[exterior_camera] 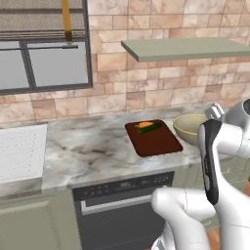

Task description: Place the two vegetables and bowl onto the tray for setting up a vegetable dip station.

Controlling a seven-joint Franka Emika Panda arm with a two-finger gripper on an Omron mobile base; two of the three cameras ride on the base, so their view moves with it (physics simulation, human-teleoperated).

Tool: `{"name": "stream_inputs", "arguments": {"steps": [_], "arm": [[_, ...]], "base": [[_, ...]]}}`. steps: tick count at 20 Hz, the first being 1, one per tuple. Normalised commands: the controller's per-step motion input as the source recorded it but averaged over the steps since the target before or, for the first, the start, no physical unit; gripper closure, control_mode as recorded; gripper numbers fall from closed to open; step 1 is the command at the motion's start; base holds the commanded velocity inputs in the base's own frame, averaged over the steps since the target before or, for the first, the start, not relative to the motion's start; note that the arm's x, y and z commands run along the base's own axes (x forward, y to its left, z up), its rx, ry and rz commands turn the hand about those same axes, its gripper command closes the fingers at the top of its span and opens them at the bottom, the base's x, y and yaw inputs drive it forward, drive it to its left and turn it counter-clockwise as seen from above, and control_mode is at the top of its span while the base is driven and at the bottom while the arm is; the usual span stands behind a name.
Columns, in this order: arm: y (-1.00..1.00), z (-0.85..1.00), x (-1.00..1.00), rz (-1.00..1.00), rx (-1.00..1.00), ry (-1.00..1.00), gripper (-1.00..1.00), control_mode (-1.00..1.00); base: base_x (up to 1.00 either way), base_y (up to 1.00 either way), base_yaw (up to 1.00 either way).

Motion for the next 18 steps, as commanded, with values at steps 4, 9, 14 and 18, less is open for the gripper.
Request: {"name": "stream_inputs", "arguments": {"steps": [4, 9, 14, 18], "arm": [[0.0, 0.0, 0.0, 0.0, 0.0, 0.0, 1.0, 1.0], [0.0, 0.0, 0.0, 0.0, 0.0, 0.0, 1.0, 1.0], [0.0, 0.0, 0.0, 0.0, 0.0, 0.0, 1.0, 1.0], [0.0, 0.0, 0.0, 0.0, 0.0, 0.0, 1.0, 1.0]], "base": [[0.39, -0.11, 0.0], [0.07, 0.46, 0.0], [0.17, 0.68, 0.0], [0.46, 0.16, 0.04]]}}
